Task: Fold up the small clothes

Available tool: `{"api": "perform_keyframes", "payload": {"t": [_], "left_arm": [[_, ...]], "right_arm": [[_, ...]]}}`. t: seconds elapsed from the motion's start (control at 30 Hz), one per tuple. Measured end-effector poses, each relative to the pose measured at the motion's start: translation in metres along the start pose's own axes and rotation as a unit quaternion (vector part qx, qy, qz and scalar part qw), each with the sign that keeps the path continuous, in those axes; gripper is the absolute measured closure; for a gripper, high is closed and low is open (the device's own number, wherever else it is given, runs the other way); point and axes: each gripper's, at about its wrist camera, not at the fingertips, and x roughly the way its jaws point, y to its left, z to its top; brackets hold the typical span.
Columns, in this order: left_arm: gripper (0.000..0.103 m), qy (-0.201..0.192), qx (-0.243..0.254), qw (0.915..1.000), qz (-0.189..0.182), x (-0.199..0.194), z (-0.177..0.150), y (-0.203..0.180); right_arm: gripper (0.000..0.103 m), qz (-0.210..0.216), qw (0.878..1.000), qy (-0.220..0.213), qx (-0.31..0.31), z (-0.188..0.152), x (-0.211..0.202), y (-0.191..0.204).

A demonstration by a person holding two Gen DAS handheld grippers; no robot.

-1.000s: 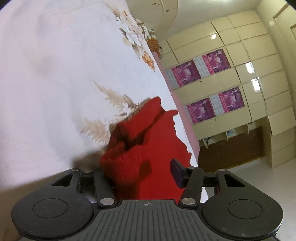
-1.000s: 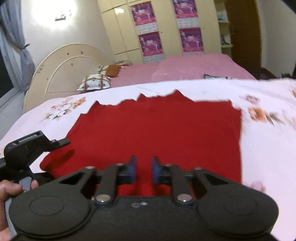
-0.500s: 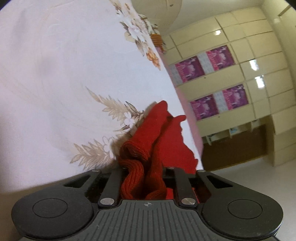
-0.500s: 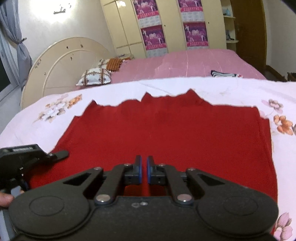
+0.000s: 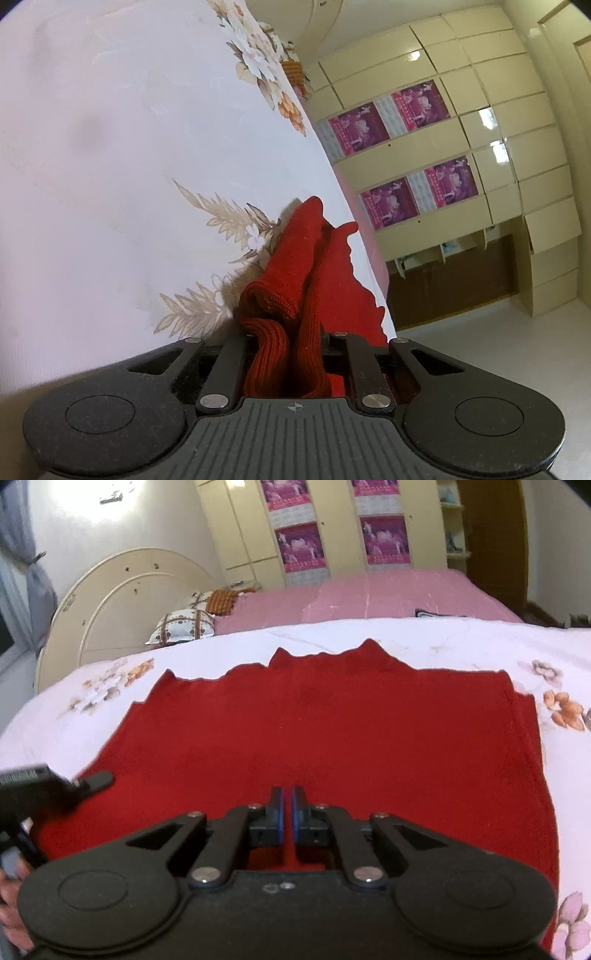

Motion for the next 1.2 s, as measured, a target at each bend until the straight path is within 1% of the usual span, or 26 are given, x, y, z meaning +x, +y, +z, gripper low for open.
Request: {"api": "perform_keyframes", "payload": {"t": [0.1,0.17,0.23,0.33,0.37,0.43,0.5,0.53,0.57,0.6,0.67,0.7,0.73,0.77,0.8,0.83,0.87,0.9,0.93,0.97,1.0,1.03,1.07,1.1,1.17,1.2], "left_arm": [[0.089,0.011,0.023,0.9997,0.000,-0.002,0.007,-0.008],[0.089,0.015,0.045,0.9989,-0.005,-0.003,0.011,-0.018],[0.089,0.019,0.070,0.9973,-0.008,-0.007,0.015,-0.032],[0.089,0.030,0.119,0.9923,-0.018,-0.011,0.017,-0.062],[0.089,0.033,0.141,0.9893,-0.019,-0.012,0.016,-0.075],[0.089,0.045,0.181,0.9819,-0.029,-0.014,0.013,-0.102],[0.089,0.062,0.234,0.9695,-0.040,-0.014,0.003,-0.134],[0.089,0.072,0.255,0.9630,-0.048,-0.014,-0.004,-0.150],[0.089,0.083,0.273,0.9570,-0.055,-0.011,-0.013,-0.164],[0.089,0.099,0.289,0.9501,-0.062,-0.007,-0.023,-0.178],[0.089,0.126,0.318,0.9373,-0.067,0.003,-0.051,-0.199],[0.089,0.145,0.337,0.9283,-0.065,0.011,-0.068,-0.208],[0.089,0.164,0.354,0.9189,-0.058,0.019,-0.086,-0.214],[0.089,0.184,0.365,0.9115,-0.047,0.029,-0.105,-0.216],[0.087,0.211,0.382,0.8995,-0.024,0.042,-0.127,-0.217],[0.083,0.230,0.402,0.8865,0.001,0.049,-0.142,-0.217],[0.069,0.235,0.418,0.8773,0.006,0.048,-0.154,-0.216],[0.039,0.229,0.422,0.8771,-0.013,0.039,-0.156,-0.217],[0.024,0.235,0.413,0.8795,-0.033,0.028,-0.153,-0.218],[0.014,0.240,0.399,0.8837,-0.048,0.016,-0.145,-0.219],[0.014,0.239,0.390,0.8867,-0.067,0.003,-0.136,-0.222],[0.014,0.232,0.391,0.8860,-0.090,-0.011,-0.125,-0.223],[0.014,0.217,0.396,0.8864,-0.102,-0.019,-0.110,-0.222],[0.014,0.198,0.402,0.8889,-0.096,-0.025,-0.096,-0.219],[0.015,0.161,0.406,0.8978,-0.057,-0.024,-0.070,-0.206],[0.015,0.156,0.401,0.9020,-0.030,-0.013,-0.055,-0.198]], "right_arm": [[0.102,-0.009,1.000,-0.001,-0.017,0.000,0.002,0.004],[0.102,-0.024,0.998,-0.003,-0.049,-0.001,0.004,0.011],[0.102,-0.043,0.996,-0.005,-0.079,-0.002,0.005,0.019],[0.102,-0.071,0.990,-0.013,-0.120,-0.006,0.008,0.031],[0.102,-0.072,0.991,-0.014,-0.108,-0.005,0.009,0.031],[0.102,-0.055,0.997,-0.010,-0.059,0.000,0.008,0.020],[0.103,-0.019,1.000,-0.003,0.015,0.005,0.005,-0.001],[0.103,0.002,0.998,-0.002,0.056,0.007,0.002,-0.014],[0.099,0.027,0.993,-0.010,0.113,0.008,-0.006,-0.032],[0.091,0.039,0.986,-0.028,0.161,0.006,-0.018,-0.050],[0.089,0.043,0.972,-0.058,0.225,0.001,-0.042,-0.083],[0.080,0.054,0.962,-0.070,0.259,-0.003,-0.054,-0.102],[0.073,0.064,0.950,-0.081,0.296,-0.007,-0.066,-0.123],[0.053,0.071,0.940,-0.082,0.325,-0.009,-0.073,-0.139],[0.041,0.087,0.927,-0.082,0.356,-0.013,-0.080,-0.156],[0.040,0.104,0.917,-0.086,0.375,-0.016,-0.086,-0.169],[0.040,0.120,0.911,-0.088,0.385,-0.018,-0.092,-0.180],[0.040,0.130,0.906,-0.084,0.394,-0.020,-0.094,-0.188],[0.040,0.142,0.900,-0.079,0.404,-0.023,-0.096,-0.195],[0.040,0.157,0.897,-0.077,0.406,-0.024,-0.097,-0.200],[0.040,0.171,0.895,-0.076,0.404,-0.025,-0.097,-0.202],[0.040,0.178,0.896,-0.072,0.401,-0.026,-0.095,-0.201],[0.040,0.181,0.899,-0.063,0.393,-0.027,-0.093,-0.199],[0.040,0.188,0.901,-0.056,0.386,-0.025,-0.089,-0.195],[0.040,0.190,0.909,-0.043,0.367,-0.023,-0.082,-0.185],[0.040,0.186,0.916,-0.036,0.355,-0.021,-0.078,-0.180]]}}
